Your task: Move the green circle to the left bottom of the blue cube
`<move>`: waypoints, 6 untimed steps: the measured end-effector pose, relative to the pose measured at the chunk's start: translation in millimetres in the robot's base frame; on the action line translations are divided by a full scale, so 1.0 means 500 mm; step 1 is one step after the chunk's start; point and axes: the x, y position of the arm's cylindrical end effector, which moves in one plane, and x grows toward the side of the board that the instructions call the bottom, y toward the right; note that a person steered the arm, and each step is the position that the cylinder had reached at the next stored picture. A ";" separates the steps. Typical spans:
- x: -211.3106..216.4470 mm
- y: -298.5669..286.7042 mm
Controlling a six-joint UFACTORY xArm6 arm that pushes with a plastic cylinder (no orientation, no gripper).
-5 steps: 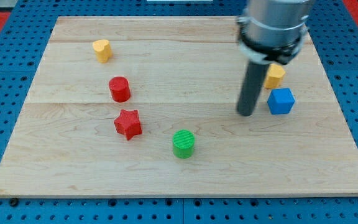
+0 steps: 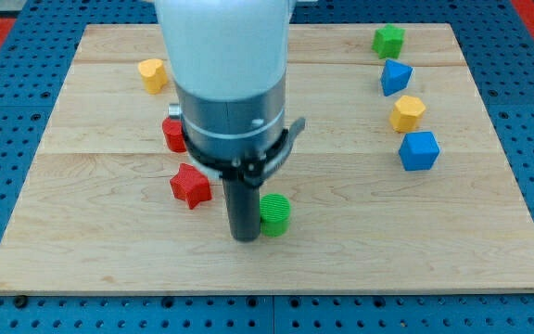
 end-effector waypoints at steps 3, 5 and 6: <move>-0.050 0.224; -0.072 0.346; -0.073 0.287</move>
